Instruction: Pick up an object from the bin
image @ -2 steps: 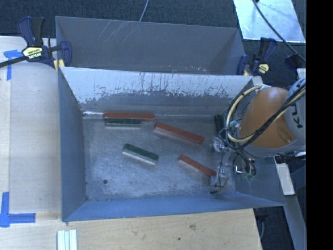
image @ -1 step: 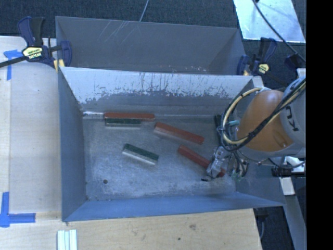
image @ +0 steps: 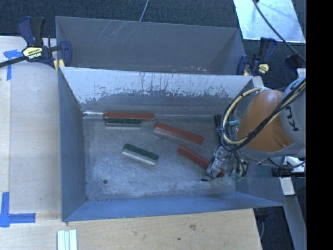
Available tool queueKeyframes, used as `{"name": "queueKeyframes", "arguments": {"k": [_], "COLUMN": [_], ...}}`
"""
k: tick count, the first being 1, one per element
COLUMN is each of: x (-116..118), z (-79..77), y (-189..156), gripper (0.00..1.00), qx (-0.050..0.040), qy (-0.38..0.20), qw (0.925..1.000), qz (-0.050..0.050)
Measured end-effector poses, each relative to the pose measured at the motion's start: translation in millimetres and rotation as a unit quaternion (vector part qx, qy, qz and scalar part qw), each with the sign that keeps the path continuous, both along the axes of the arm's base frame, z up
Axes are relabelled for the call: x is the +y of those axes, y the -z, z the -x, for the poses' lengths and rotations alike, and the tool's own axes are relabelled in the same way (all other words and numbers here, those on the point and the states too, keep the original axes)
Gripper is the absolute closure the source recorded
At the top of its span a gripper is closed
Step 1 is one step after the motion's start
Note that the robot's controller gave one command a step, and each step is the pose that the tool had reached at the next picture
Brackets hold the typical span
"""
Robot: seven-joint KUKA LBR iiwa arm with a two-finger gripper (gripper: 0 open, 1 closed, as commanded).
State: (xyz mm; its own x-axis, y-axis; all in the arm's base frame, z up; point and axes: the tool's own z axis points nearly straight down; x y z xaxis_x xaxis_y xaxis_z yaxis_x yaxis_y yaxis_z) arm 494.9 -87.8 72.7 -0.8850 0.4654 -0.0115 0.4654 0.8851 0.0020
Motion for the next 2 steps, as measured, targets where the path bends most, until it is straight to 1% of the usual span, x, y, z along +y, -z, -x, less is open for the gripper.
{"name": "queueKeyframes", "arguments": {"k": [1, 2], "x": [-0.1, -0.2], "z": [-0.3, 0.4], "y": [-0.2, -4.8], "gripper": [1.00, 1.00], "qx": [0.0004, 0.0026], "qy": [0.000, 0.000], "qw": [1.0000, 1.0000], "qz": [0.000, -0.001]}}
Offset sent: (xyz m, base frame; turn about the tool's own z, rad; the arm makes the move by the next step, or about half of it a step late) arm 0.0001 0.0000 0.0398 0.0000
